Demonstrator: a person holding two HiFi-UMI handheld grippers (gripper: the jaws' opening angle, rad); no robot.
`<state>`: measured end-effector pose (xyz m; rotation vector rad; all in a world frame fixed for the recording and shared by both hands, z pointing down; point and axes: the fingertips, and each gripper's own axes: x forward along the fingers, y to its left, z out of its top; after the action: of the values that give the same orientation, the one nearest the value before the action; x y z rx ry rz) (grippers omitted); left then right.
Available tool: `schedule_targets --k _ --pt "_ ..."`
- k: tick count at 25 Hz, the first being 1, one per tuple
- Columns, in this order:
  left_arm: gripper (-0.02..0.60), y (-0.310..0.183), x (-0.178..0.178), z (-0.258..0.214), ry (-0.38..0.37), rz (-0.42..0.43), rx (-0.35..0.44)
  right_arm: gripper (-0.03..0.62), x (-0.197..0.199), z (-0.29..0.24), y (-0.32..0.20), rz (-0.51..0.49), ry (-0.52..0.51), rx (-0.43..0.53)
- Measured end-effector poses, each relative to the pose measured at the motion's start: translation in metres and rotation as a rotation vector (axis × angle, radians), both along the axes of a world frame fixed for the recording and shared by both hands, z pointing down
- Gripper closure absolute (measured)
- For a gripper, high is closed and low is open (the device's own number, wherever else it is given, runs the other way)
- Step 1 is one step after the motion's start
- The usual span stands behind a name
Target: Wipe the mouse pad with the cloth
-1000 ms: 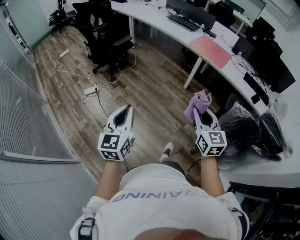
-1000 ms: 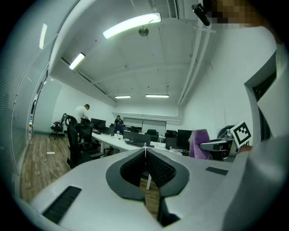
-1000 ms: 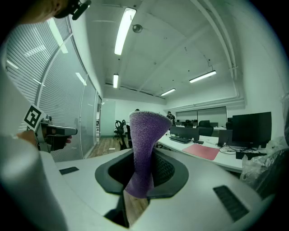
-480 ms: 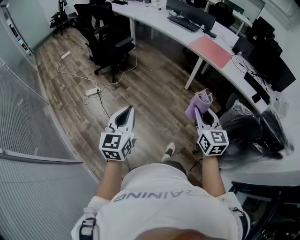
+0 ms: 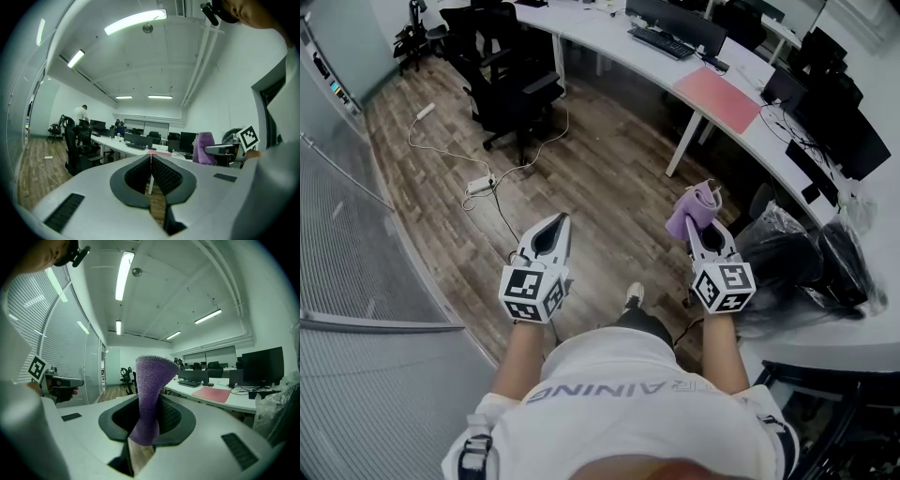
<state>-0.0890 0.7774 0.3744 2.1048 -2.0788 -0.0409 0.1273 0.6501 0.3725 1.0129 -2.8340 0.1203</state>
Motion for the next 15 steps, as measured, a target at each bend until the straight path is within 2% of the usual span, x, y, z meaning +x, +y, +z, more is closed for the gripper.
schedule_targets --k 7,15 --pt "0.549 -0.046 -0.011 -0.003 -0.016 -0.027 -0.017 0.493 -0.012 0.001 -0.055 -0.009 -0.020 -0.022" --pt "0.549 -0.130 -0.013 -0.018 -0.026 -0.073 -0.003 0.493 -0.020 -0.008 -0.150 -0.051 -0.041 -0.028"
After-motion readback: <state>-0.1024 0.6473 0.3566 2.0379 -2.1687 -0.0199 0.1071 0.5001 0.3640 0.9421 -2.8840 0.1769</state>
